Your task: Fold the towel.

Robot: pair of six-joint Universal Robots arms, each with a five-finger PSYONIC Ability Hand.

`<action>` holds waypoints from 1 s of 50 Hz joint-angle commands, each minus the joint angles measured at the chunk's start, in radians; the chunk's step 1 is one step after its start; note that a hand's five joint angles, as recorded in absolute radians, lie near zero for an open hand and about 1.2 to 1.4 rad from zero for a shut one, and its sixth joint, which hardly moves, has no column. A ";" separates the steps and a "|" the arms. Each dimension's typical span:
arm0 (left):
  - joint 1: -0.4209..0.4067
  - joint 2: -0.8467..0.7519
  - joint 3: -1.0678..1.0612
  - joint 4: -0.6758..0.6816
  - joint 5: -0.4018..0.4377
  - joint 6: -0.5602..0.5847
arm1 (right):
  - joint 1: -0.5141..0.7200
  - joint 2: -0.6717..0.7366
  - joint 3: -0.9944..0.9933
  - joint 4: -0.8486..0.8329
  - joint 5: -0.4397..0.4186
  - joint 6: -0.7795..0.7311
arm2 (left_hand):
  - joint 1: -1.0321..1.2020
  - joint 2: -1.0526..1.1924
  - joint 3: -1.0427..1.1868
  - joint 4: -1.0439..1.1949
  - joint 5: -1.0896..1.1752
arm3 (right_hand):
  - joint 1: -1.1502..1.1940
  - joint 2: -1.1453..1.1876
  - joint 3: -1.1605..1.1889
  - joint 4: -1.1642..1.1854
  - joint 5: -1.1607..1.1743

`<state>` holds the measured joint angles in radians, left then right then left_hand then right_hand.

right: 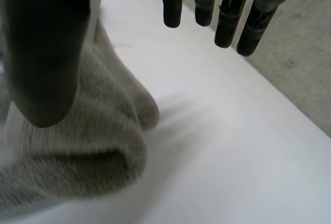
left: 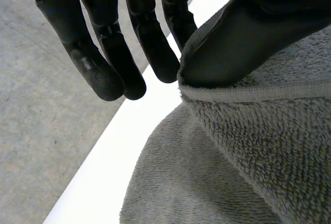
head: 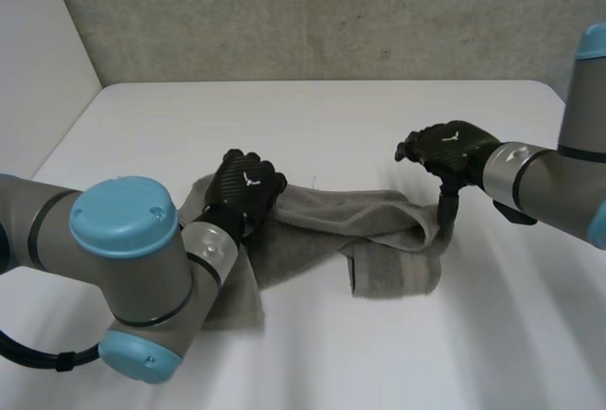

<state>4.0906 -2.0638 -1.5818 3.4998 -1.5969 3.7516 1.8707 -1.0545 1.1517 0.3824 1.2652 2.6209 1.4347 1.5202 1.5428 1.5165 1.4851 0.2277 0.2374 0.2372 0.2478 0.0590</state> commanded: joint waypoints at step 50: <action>0.063 0.051 0.043 -0.137 0.008 -0.039 | 0.157 0.045 0.069 -0.100 0.258 -0.222 | -0.038 -0.124 -0.147 -0.120 -0.263 | 1.117 1.107 1.107 1.097 1.111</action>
<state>4.1327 -2.0122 -1.6032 3.4765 -1.5895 3.7096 2.0291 -0.9766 1.2671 0.1613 1.5083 2.5791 1.4347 1.5202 1.5429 1.5165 1.4851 1.2661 1.2614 1.2881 1.2918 1.1197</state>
